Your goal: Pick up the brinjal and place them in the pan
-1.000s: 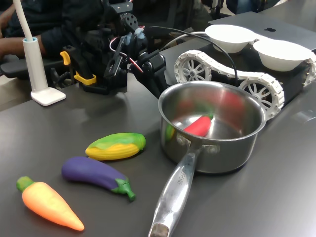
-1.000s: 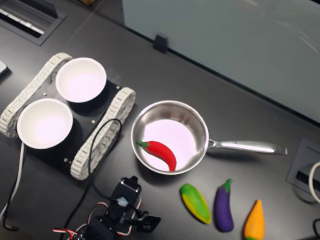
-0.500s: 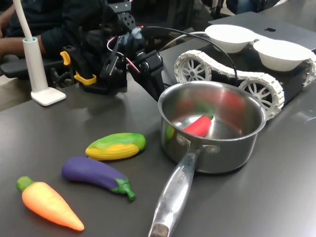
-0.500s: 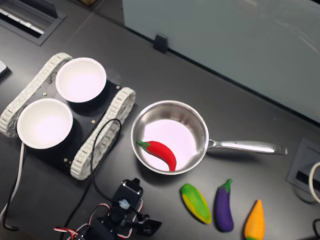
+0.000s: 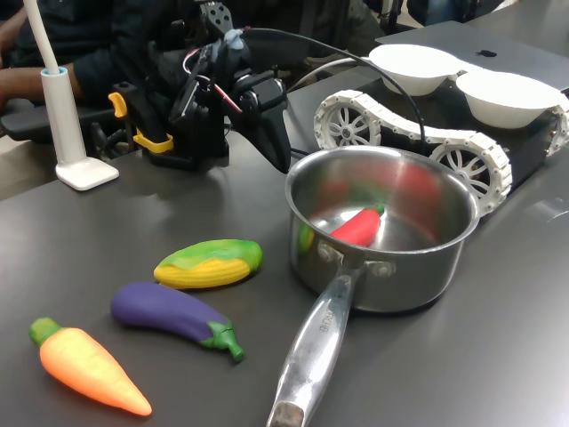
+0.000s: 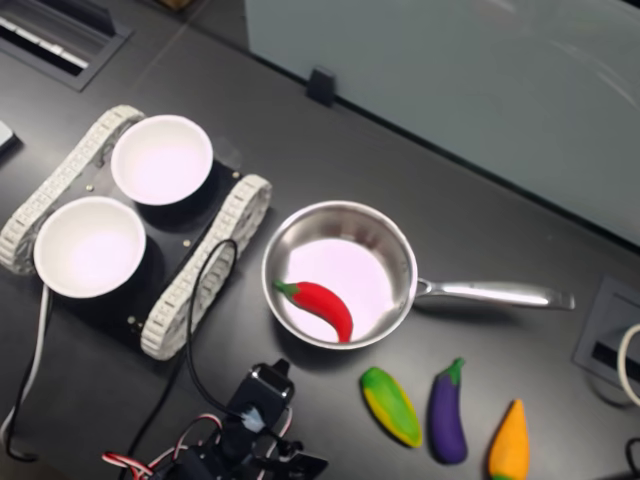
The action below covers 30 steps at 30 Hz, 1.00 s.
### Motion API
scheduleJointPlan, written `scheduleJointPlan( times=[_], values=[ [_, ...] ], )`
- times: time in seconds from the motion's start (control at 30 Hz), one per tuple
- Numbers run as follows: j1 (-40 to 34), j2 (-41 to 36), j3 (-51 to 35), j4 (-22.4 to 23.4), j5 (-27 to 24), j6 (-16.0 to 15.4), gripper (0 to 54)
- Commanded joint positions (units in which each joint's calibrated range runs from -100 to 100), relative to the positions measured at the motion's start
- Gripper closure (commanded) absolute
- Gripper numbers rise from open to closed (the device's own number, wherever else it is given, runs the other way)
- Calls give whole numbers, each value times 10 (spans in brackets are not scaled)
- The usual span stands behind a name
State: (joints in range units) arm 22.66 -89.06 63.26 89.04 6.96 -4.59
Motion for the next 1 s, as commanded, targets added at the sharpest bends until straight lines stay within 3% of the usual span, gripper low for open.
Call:
scheduleJointPlan(
  times=[0.0,0.23,0.7,0.97],
  values=[
    [20,46,-86,5,5,-6,535],
    [20,58,-144,31,6,-3,535],
    [121,129,-263,23,20,-5,535],
    [140,179,-371,58,8,-6,535]
  ],
)
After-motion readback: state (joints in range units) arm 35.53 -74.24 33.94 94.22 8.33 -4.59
